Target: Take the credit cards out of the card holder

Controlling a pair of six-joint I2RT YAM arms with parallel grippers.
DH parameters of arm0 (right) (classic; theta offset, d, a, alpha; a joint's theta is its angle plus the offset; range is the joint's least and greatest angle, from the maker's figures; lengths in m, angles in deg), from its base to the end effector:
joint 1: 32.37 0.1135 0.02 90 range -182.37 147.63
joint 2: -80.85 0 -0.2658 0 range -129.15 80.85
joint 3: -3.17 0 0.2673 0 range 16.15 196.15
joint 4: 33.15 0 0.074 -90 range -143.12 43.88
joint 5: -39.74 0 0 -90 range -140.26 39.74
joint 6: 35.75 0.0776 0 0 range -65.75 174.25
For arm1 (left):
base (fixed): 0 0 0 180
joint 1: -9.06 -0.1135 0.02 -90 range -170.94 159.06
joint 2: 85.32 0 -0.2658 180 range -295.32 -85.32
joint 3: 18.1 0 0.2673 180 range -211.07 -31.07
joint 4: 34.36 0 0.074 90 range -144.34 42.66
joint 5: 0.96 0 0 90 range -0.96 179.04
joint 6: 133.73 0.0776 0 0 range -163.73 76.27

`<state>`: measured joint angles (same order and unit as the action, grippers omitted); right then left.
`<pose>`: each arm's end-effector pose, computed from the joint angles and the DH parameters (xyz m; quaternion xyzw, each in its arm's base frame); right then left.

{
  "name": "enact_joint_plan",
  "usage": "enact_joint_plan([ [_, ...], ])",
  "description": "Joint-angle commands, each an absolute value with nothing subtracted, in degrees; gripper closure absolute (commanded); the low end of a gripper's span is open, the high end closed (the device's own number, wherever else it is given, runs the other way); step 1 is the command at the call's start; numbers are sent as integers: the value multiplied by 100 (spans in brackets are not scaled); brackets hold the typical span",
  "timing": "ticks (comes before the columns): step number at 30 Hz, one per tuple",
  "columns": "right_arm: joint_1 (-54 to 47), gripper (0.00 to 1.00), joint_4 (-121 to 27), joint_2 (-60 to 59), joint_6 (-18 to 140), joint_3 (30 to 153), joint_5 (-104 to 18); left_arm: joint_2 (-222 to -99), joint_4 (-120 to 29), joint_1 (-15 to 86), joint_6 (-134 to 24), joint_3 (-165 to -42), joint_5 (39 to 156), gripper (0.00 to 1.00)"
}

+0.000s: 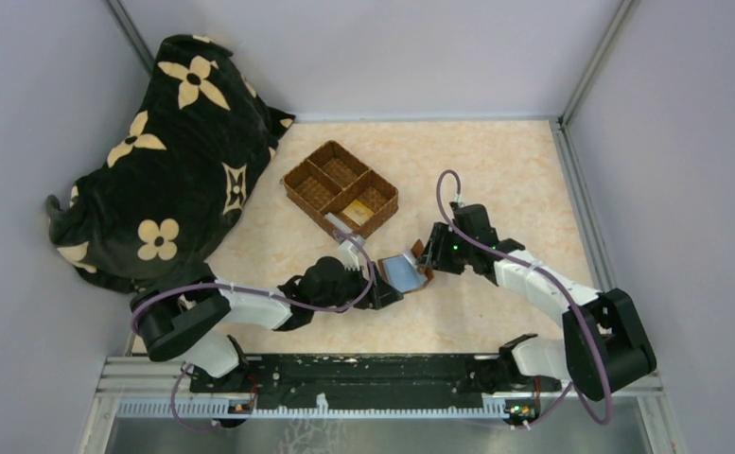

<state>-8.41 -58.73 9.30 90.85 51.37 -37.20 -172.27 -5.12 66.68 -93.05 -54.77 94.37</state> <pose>0.2484 0.1296 0.1469 0.0628 0.9291 0.2677 0.2473 0.1641 -0.2723 0.1190 0.0858 0.8194 -0.4772 0.3058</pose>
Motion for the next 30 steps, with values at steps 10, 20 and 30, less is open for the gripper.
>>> enact_joint_plan([
  [10, -1194, 60, -5985, 1390, 8936, 5070, -3908, -17487, -145, 6689, -9322, -5668, 9593, 27],
  [20, -1322, 100, -5872, 1035, 8774, 4831, -4345, -17525, -244, 6689, -9257, -5851, 9640, 27],
  [30, -1327, 100, -5081, 381, 8844, 4328, -3971, -17780, -463, 6689, -9045, -6331, 9673, 27],
])
